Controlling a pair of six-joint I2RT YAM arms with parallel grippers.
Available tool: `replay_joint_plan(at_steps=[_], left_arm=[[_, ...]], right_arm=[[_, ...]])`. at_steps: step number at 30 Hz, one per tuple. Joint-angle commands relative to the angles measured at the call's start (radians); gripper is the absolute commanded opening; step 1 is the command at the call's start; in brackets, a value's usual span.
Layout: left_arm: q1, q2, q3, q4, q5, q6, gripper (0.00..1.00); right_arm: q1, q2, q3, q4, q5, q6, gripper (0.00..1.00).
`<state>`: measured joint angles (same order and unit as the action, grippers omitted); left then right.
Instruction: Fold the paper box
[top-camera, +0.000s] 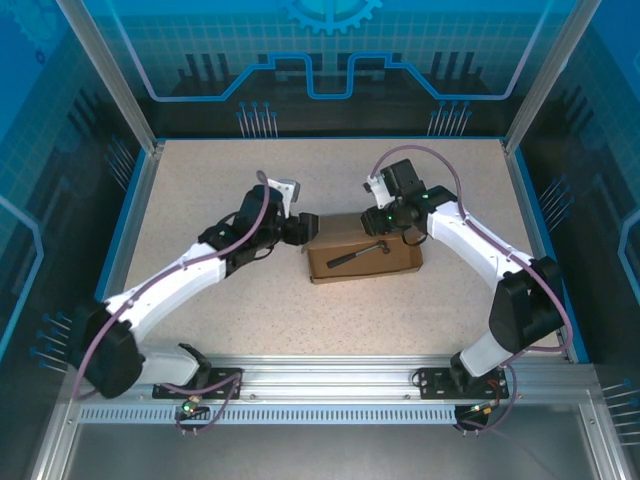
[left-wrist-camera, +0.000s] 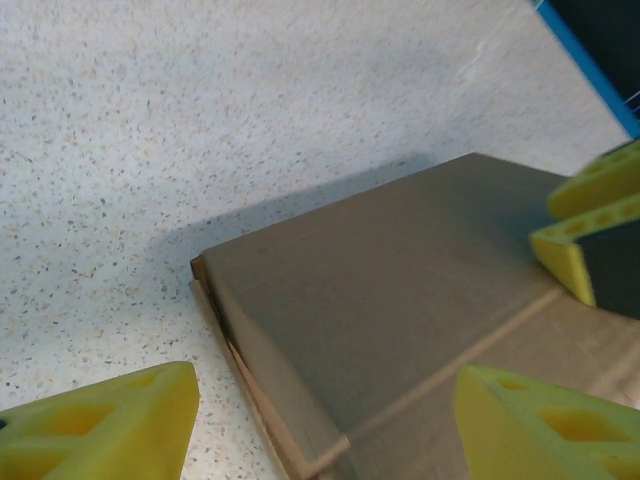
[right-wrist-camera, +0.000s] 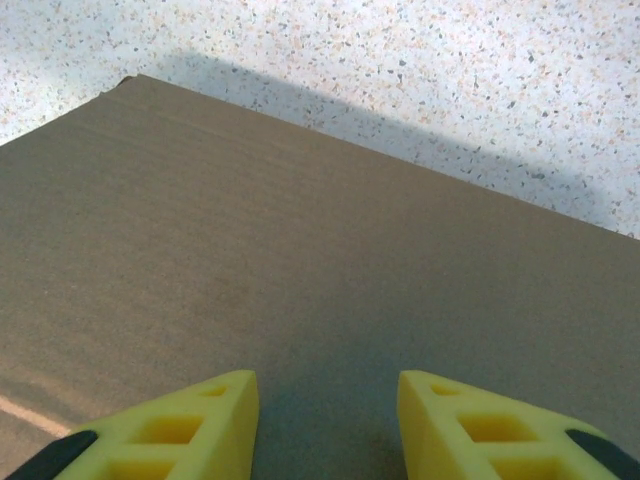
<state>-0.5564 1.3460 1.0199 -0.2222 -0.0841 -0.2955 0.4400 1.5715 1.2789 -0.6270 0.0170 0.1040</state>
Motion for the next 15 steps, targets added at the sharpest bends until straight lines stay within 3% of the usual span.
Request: replay_joint_plan(at_steps=[1,15], left_arm=[[0.015,0.079,0.047,-0.035,0.027,0.046,0.68],[0.016,0.223,-0.029,0.02,-0.003,0.07,0.68]], right_arm=[[0.015,0.012,-0.027,0.017,-0.024,0.006,0.42],[0.02,0.023,-0.074,0.048,-0.051,0.028,0.42]])
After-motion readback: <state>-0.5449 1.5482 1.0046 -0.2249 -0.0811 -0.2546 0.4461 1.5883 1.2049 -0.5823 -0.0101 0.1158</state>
